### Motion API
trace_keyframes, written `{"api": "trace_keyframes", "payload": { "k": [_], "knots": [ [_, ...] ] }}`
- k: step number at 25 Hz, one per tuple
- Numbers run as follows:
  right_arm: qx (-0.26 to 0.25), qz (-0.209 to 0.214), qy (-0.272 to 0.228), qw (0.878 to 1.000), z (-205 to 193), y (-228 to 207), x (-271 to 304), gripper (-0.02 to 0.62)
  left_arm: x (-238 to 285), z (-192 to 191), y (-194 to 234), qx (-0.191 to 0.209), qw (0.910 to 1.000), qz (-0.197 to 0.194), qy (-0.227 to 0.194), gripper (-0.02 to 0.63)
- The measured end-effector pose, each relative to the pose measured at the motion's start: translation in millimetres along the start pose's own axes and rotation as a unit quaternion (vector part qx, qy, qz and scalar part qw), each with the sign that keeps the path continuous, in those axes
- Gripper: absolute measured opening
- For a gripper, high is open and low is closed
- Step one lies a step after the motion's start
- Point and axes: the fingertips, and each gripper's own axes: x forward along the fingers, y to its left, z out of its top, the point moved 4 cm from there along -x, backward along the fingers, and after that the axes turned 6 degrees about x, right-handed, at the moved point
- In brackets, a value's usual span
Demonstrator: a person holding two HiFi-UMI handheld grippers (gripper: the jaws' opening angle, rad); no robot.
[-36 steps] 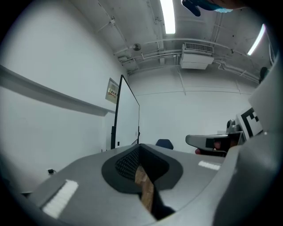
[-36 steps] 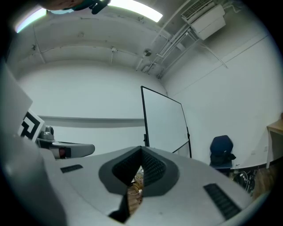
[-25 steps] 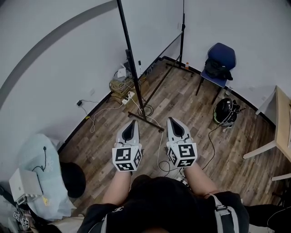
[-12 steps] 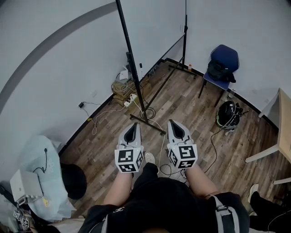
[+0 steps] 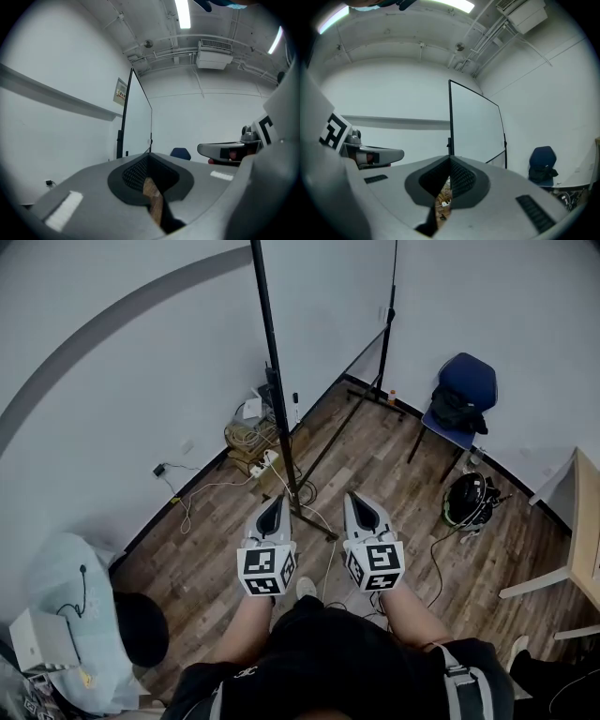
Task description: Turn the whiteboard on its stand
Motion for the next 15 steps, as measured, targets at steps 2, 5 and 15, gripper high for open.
{"api": "trace_keyframes", "payload": {
  "k": [2,5,15],
  "knots": [
    [-0.004,-0.001,-0.001,1.000,7,-6,20,-0.008,19,4,9,-0.001,1.0000,-0.002,-0.001,0.009],
    [-0.004,-0.006,0.000,1.000,13,-14,49,-0.008,47,9,24,-0.002,1.0000,-0.007,0.001,0.009],
    [0.000,-0.025,0.011,1.000,16,-39,136,-0.008,131,12,80,-0.008,0.9998,-0.014,0.010,0.009]
  ]
}}
